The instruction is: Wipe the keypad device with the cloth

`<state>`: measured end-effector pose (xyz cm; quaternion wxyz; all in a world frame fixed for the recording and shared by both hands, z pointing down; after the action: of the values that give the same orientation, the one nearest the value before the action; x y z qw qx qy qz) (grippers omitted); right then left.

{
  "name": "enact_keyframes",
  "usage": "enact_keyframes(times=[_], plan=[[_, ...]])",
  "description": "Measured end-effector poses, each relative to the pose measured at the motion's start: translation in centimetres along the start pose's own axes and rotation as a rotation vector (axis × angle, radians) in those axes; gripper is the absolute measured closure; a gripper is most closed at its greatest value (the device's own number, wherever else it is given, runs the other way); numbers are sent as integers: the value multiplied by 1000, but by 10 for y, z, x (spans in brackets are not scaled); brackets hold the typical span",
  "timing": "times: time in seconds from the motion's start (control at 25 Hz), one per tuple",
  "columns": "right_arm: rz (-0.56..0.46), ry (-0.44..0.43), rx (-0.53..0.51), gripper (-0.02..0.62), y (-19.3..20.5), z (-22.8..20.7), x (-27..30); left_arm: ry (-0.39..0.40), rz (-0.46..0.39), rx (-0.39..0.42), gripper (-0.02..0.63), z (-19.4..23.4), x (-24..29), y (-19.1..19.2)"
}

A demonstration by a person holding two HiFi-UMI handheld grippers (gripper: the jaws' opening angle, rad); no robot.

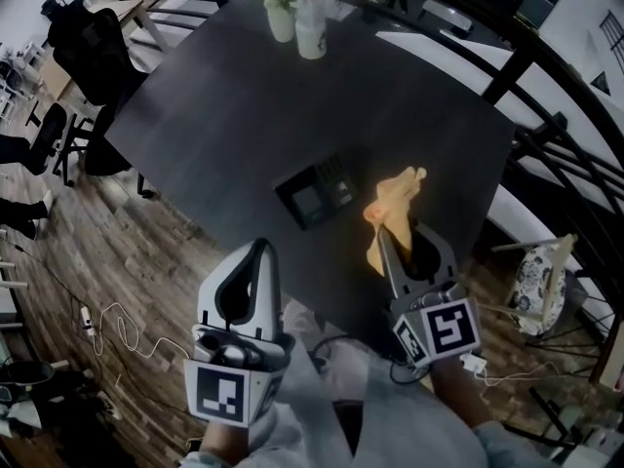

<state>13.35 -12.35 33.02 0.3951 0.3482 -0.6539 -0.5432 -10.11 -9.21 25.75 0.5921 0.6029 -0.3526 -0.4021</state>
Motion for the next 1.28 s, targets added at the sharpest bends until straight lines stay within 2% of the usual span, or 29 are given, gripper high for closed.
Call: enact_keyframes(times=[0.32,0.6,0.92,1.28], plan=[[34,89,-16,494,14,-3,35,78,16,-20,592,33,20,0],[91,97,-31,494,40,-5,73,111,14,-36,593,56,26,5],[172,78,-47,495,60,-5,111,98,25,-43,592,69,27,9],[231,127,-41,494,90,-15,140,49,40,-41,592,79,15,11]])
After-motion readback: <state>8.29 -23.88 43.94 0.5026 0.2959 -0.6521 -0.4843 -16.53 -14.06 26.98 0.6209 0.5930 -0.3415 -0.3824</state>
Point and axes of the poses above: the fingertips, and each gripper's own axes: x forward along the fingers, z to its left, y out of its underside, the point moved 9 cm from there along -x, backward along the fingers, and after that the axes turned 4 degrees about -z, right-handed, at the moved point
